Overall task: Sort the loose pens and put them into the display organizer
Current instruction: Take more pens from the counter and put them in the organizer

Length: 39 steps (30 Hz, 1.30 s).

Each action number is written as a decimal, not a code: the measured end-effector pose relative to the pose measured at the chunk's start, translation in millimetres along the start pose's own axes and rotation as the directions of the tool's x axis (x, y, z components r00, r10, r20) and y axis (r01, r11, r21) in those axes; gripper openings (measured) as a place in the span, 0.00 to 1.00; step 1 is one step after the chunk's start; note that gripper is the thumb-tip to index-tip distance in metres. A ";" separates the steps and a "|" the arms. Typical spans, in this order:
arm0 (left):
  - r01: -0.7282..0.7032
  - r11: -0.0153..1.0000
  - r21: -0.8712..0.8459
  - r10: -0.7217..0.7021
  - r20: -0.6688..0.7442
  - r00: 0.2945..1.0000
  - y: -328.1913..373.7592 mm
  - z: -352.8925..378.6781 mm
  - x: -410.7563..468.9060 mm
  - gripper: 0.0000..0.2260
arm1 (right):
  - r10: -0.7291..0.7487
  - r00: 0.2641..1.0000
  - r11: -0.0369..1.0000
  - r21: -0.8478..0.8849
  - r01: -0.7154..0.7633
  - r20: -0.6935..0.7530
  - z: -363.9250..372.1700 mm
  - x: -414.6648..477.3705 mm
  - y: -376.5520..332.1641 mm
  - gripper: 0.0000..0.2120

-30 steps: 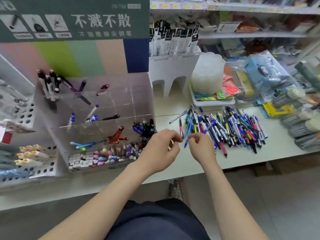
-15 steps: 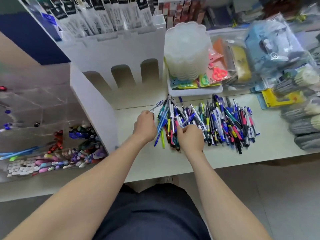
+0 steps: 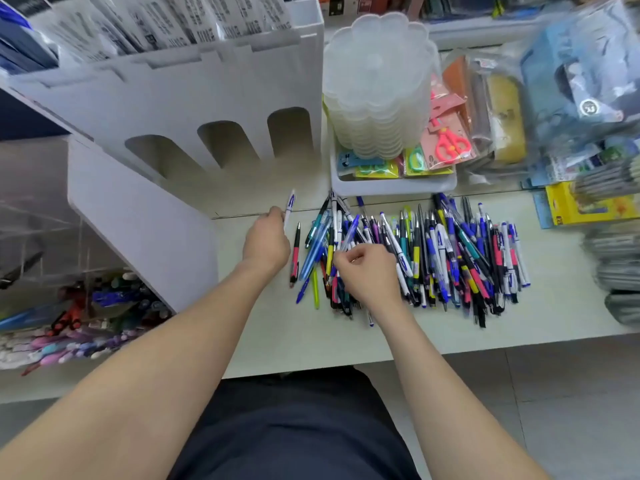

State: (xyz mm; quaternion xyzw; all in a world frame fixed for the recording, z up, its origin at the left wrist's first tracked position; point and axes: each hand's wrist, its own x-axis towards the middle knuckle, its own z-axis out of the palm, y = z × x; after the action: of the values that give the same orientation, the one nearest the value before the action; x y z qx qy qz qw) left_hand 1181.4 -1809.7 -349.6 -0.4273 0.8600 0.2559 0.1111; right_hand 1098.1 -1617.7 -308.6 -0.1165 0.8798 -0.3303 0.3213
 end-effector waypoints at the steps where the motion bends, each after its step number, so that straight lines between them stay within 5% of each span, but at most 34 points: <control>1: 0.006 1.000 -0.016 -0.005 0.056 0.998 -3.9 -0.2 -4.5 0.16 | -0.040 0.999 0.999 -0.019 0.041 0.035 4.8 -1.2 -2.2 0.16; 5: 0.024 0.996 -0.088 -0.004 0.225 0.974 -17.9 3.2 -20.7 0.14 | -0.135 0.983 0.975 -0.160 0.154 0.125 30.3 1.2 -2.9 0.22; 8: 0.040 0.973 -0.227 -0.006 0.145 0.989 -13.0 4.5 -23.5 0.13 | -0.142 0.983 0.955 -0.246 0.167 0.117 38.6 2.3 -5.7 0.24; 12: 0.072 0.929 -0.363 -0.026 0.128 0.991 11.7 0.6 -14.9 0.19 | -0.131 0.990 0.962 -0.237 0.138 0.044 39.4 2.9 -10.5 0.12; 19: 0.055 0.974 -0.218 0.008 0.278 0.960 37.9 7.5 9.0 0.31 | -0.219 0.946 0.940 -0.208 0.270 0.240 39.2 3.5 -10.0 0.07; 24: 0.054 0.985 -0.163 -0.003 0.299 0.954 42.4 8.7 6.0 0.30 | -0.134 0.982 0.920 -0.352 0.174 0.133 47.0 -7.7 -9.0 0.08; 30: 0.030 0.990 -0.136 0.012 0.296 0.955 26.2 13.2 1.1 0.26 | -0.119 0.975 0.920 -0.349 0.180 0.189 62.8 -18.7 -10.6 0.06; 34: 0.016 0.990 -0.139 0.026 0.301 0.953 9.3 11.9 -10.5 0.26 | -0.100 0.994 0.913 -0.394 0.109 0.044 62.4 -28.6 -4.6 0.08; 39: 0.034 0.984 -0.172 0.015 0.277 0.961 -8.6 13.9 -31.0 0.25 | -0.058 0.993 0.803 -0.586 0.109 0.105 70.9 -41.7 1.3 0.11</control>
State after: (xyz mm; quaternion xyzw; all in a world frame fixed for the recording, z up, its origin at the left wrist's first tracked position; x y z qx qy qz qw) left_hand 1206.8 -1785.6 -351.6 -0.3997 0.8080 0.3872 0.1936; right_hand 1175.6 -1635.2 -329.9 -0.2627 0.9189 -0.0492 0.2902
